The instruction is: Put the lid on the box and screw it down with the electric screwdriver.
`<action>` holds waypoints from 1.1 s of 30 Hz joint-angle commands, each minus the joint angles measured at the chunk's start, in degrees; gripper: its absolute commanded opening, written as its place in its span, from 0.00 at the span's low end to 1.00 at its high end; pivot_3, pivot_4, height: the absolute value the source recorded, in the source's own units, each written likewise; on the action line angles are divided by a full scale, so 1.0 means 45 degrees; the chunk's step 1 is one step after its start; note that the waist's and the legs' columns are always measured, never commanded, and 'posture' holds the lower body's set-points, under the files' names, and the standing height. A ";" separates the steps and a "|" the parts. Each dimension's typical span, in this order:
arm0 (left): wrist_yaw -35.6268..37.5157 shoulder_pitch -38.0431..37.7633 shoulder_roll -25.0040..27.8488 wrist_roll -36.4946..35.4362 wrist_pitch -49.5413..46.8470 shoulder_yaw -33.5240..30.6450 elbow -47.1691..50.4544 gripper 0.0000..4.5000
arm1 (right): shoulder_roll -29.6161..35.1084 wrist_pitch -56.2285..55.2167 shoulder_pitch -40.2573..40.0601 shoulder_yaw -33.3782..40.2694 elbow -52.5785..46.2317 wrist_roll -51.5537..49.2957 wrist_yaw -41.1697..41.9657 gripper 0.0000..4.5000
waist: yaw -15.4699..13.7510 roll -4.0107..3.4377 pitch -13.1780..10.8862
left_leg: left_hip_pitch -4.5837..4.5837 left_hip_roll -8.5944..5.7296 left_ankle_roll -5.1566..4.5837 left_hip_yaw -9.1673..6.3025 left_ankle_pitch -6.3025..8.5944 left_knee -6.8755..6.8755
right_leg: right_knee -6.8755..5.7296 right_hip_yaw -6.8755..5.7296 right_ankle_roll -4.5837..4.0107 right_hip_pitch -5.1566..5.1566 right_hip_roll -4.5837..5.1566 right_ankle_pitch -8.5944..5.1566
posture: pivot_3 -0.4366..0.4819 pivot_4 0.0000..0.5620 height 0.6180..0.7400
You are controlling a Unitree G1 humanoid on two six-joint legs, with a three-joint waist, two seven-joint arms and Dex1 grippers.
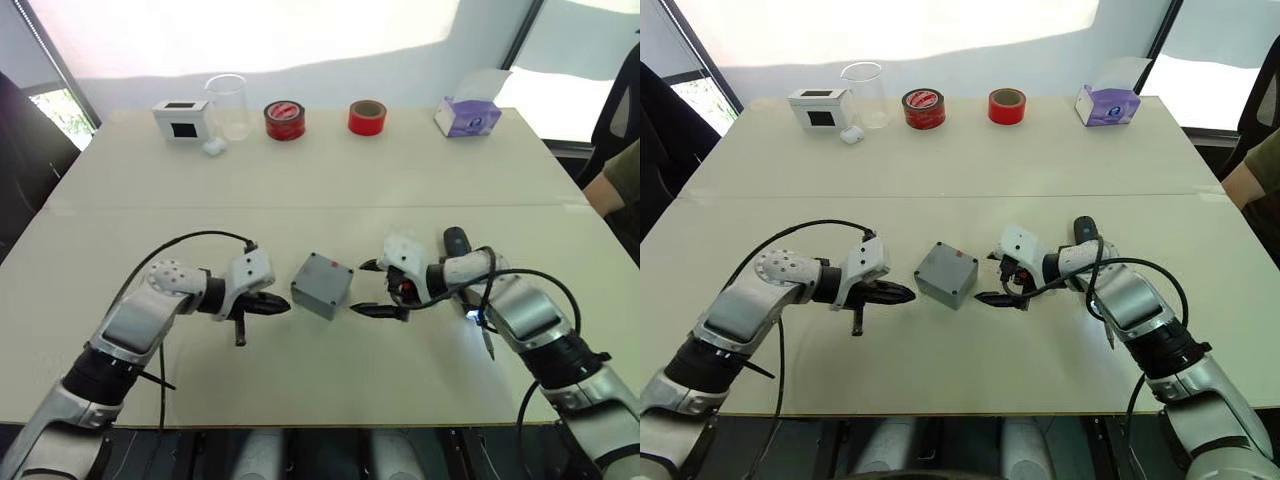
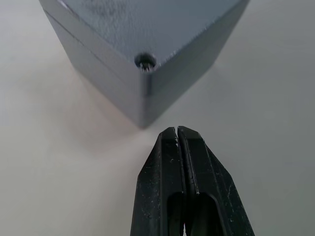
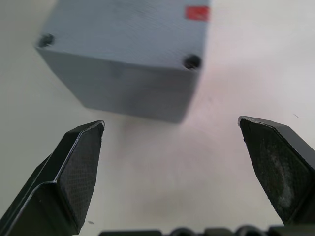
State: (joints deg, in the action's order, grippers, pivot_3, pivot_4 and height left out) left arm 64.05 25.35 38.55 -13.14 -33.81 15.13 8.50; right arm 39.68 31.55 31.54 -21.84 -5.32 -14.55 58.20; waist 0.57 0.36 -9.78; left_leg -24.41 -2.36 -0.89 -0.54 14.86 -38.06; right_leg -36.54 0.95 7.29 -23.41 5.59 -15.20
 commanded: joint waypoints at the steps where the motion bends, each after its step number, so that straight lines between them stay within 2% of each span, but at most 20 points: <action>1: -0.0288 0.0310 -0.0405 -0.0175 -0.0166 -0.0045 -0.0125 0.00 | -0.0206 -0.0758 0.0242 -0.0207 -0.0009 0.0483 0.0494 0.99 | 0.0003 -0.0001 0.0000 | 0.0000 0.0000 0.0000 0.0000 0.0000 0.0000 | -0.0002 -0.0001 0.0000 0.0001 -0.0001 0.0000 | 0.48 0.27 1.00; 9: -0.0382 0.0684 -0.0394 0.0371 0.0401 0.0032 -0.0726 0.00 | -0.0298 0.0193 -0.0522 0.0003 -0.1684 -0.0244 0.1150 0.99 | -0.0004 0.0000 0.0000 | 0.0000 0.0000 0.0002 -0.0002 -0.0001 -0.0003 | -0.0006 0.0000 0.0000 -0.0001 -0.0001 0.0000 | 0.48 0.27 1.00; 14: -0.0400 0.0949 -0.0456 0.0433 0.0565 -0.0010 -0.1019 0.00 | -0.0300 0.0733 -0.1042 0.0182 -0.2448 -0.0239 0.0946 0.99 | -0.0007 0.0000 0.0000 | 0.0001 0.0000 0.0002 -0.0003 -0.0001 -0.0003 | -0.0007 -0.0001 0.0000 -0.0001 -0.0001 0.0000 | 0.48 0.27 1.00; 27: -0.0336 0.1032 -0.0379 0.0487 0.0585 -0.0058 -0.1058 0.00 | -0.0242 0.1237 -0.1323 0.0558 -0.2644 -0.0212 0.0491 0.99 | -0.0024 0.0000 0.0001 | 0.0000 0.0000 0.0003 -0.0002 -0.0002 -0.0004 | -0.0008 0.0000 -0.0001 -0.0002 0.0001 0.0000 | 0.48 0.27 1.00; 31: -0.0376 0.1106 0.0016 0.0107 0.0388 -0.0899 -0.0879 0.00 | -0.0353 0.3007 -0.1866 0.2960 -0.3329 -0.1757 -0.0492 0.99 | -0.0038 0.0001 0.0000 | -0.0001 0.0000 0.0003 -0.0004 -0.0001 -0.0004 | -0.0008 0.0001 0.0000 -0.0002 0.0002 0.0000 | 0.48 0.27 1.00; 33: -0.0267 0.1271 0.0155 -0.1019 -0.0681 -0.1892 -0.0353 0.00 | -0.0799 0.4039 -0.2255 0.4979 -0.3573 -0.2896 -0.1455 0.99 | -0.0036 0.0003 -0.0001 | -0.0002 0.0000 0.0003 -0.0009 -0.0001 -0.0004 | -0.0007 0.0003 0.0000 -0.0002 0.0005 0.0000 | 0.48 0.27 1.00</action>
State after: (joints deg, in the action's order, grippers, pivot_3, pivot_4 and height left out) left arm 62.32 29.18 38.22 -13.46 -34.09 11.51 3.21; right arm 37.35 46.10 21.90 -7.50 -18.56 -22.47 55.05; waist 0.41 0.38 -9.79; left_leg -24.42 -2.36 -0.87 -0.59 14.86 -38.08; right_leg -36.58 0.96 7.28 -23.42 5.61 -15.20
